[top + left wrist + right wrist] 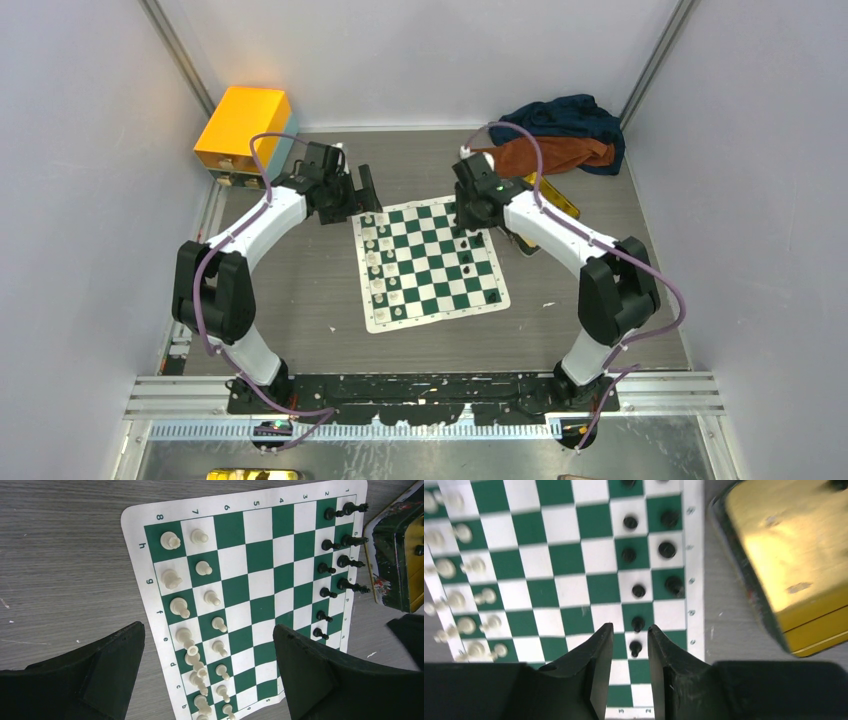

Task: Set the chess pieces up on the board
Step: Pick up the chess piece from the storage box.

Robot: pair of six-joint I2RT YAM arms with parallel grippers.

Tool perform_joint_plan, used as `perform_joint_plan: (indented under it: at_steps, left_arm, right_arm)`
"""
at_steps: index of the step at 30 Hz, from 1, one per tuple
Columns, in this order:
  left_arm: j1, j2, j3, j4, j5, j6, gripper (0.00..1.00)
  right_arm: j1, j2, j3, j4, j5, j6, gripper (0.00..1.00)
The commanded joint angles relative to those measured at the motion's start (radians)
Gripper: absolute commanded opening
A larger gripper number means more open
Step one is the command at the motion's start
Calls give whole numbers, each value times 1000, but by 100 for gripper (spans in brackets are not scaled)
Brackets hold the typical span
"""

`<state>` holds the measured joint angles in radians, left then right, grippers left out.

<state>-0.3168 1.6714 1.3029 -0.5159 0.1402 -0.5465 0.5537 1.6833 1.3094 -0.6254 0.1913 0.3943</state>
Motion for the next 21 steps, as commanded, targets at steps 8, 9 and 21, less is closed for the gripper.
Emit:
perform_joint_plan:
  at_steps: [8,9,21]
  left_arm:
    - [-5,-1,26,30,1,-2,100]
    - [-5,-1,26,31,0,-1,100]
    - [-4,-1,23,22,3,16,100]
  right_arm:
    - [-216,114,246,20,146,65,38]
    - [-227,136,263,20,157,69,38]
    - [-368,313,326,45,154,120,38]
